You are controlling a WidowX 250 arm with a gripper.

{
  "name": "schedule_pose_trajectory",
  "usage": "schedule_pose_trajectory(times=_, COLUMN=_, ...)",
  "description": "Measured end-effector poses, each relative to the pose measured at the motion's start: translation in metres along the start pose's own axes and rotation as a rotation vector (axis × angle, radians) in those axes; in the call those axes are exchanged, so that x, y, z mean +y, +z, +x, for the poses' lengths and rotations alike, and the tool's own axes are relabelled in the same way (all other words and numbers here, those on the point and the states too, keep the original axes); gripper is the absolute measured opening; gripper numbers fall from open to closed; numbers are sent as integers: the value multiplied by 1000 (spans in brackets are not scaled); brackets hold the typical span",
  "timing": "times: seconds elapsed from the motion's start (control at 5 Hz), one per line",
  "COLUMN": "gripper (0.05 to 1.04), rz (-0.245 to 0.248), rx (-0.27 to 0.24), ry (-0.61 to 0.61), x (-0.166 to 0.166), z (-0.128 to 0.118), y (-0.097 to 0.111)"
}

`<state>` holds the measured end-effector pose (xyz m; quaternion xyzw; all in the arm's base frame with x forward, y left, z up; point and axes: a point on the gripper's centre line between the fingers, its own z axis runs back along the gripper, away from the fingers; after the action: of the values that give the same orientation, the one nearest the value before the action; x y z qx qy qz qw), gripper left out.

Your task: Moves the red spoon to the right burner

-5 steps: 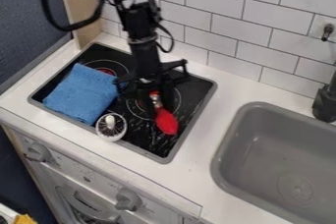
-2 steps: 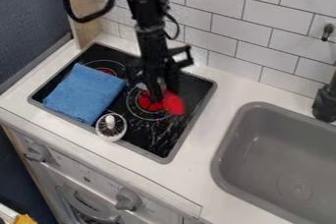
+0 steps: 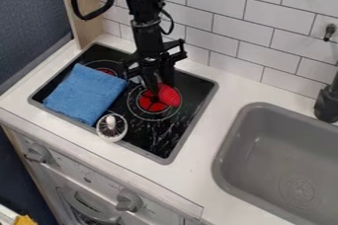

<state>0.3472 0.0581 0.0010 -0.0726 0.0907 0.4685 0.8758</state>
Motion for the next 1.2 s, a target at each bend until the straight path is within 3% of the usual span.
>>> schedule_pose_trajectory(times=0.4, gripper=325, rz=11, rx=-27, ry=60, x=3, z=25, y=0)
schedule_pose_trajectory(times=1.0, gripper=325, rz=-11, rx=-106, ry=156, x=2, z=76, y=17)
schedule_pose_trajectory(times=1.2, gripper=325, rz=5, rx=-122, ry=183, x=8, z=89, y=16)
